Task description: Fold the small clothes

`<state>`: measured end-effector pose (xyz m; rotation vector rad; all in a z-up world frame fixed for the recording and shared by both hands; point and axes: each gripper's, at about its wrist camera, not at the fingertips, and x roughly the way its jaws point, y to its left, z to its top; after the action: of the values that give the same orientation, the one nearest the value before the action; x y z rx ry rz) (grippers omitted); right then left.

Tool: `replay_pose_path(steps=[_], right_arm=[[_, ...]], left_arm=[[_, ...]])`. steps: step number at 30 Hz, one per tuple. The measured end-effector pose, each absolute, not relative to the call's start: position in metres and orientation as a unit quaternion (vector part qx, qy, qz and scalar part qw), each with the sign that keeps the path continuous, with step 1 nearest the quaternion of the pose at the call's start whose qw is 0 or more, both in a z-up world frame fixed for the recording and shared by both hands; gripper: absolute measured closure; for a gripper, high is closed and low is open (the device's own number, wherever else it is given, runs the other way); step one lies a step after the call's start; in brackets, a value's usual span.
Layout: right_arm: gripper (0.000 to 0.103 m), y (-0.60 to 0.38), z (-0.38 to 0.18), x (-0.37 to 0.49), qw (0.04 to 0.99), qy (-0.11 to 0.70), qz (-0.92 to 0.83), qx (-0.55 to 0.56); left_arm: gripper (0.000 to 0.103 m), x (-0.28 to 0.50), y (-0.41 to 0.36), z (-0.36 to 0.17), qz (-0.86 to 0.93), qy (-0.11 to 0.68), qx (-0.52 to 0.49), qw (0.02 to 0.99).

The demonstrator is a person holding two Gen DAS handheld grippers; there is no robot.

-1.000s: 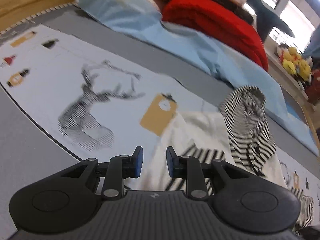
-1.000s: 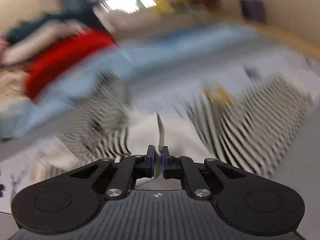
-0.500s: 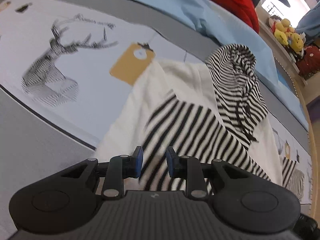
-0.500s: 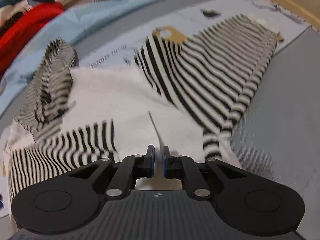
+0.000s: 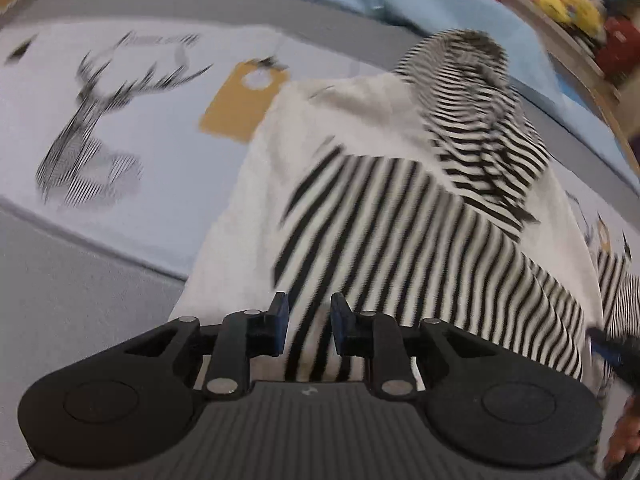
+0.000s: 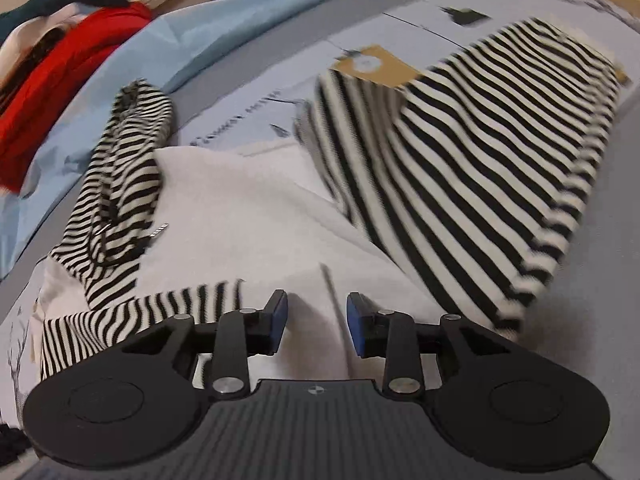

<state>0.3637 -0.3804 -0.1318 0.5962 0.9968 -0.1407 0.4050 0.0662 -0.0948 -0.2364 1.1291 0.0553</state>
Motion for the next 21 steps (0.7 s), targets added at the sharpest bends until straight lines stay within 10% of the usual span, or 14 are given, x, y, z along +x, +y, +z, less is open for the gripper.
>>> replay_pose_path(steps=[3,13,16,19,21], right_arm=[[0.103,-0.376,-0.129,0.370,0.846,0.464,-0.058,0.256],[0.103,-0.396,-0.118,0.365,0.850,0.442,-0.154,0.241],[0.092,-0.383,-0.110,0.364,0.864,0.432,-0.112,0.234],[0.051,-0.374,-0.112,0.364,0.864,0.447,-0.079,0.217],[0.053,-0.375,-0.124,0.365,0.850,0.466,-0.077,0.232]], left_arm=[[0.079,0.403,0.048,-0.090,-0.005,0.523,-0.065,0.850],[0.078,0.396,0.002,-0.106,-0.090,0.553,-0.010,0.828],[0.078,0.397,0.005,-0.106,-0.085,0.551,-0.016,0.830],[0.078,0.397,0.005,-0.103,-0.084,0.549,-0.016,0.832],[0.078,0.397,0.002,-0.103,-0.085,0.550,-0.013,0.831]])
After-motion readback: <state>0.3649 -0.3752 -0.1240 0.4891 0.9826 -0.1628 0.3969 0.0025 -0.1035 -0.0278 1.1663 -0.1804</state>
